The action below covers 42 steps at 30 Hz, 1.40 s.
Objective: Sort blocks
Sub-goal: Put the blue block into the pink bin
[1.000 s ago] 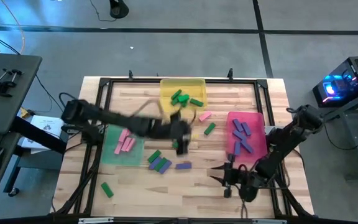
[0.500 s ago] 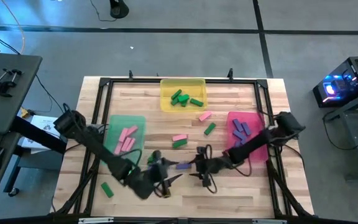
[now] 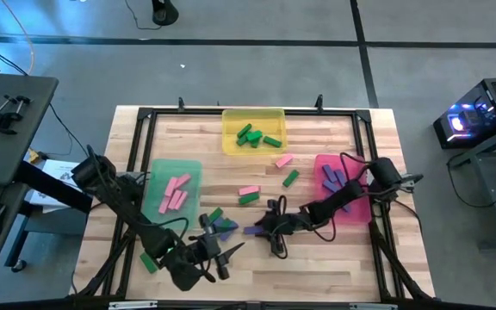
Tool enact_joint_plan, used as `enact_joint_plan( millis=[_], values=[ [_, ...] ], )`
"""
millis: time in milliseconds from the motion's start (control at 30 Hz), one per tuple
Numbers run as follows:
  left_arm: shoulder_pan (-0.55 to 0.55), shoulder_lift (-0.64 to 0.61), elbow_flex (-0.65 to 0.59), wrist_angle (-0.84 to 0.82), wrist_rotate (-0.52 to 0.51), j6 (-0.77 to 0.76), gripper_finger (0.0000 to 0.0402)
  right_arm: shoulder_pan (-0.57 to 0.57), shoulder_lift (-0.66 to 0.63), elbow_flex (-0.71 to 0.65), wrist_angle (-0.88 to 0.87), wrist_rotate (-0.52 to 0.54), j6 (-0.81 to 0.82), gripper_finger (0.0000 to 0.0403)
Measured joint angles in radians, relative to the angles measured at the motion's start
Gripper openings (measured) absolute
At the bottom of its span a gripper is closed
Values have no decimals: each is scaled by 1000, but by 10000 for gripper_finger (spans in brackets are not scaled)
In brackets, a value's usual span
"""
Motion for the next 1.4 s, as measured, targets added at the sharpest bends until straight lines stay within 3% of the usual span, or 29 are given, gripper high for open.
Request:
enact_joint_plan(
  millis=[167,367,433,533,633,733,900,1033,1133,1400],
  values=[
    [9,0,0,-2,0,0,211,27,0,-23,-5,30,63,75],
    [8,0,0,-5,0,0,211,124,-123,-35,-173,159,110,73],
    [8,0,0,-5,0,0,211,164,-219,-37,-311,214,109,73],
    [8,0,0,-7,1,-1,211,219,-409,-33,-576,392,215,73],
    [8,0,0,-8,1,-1,211,275,-583,-33,-912,531,408,73],
    [8,0,0,-19,1,-10,211,302,-757,-32,-1246,568,695,73],
    [8,0,0,-46,1,-39,211,301,-927,-32,-1725,511,1207,73],
    [10,0,0,-51,1,-46,211,260,-944,-32,-1962,363,1425,73],
    [10,0,0,-51,1,-48,211,218,-931,-44,-2012,289,1460,73],
    [10,0,0,-51,1,-51,211,114,-851,-54,-1987,198,1331,73]
  ],
)
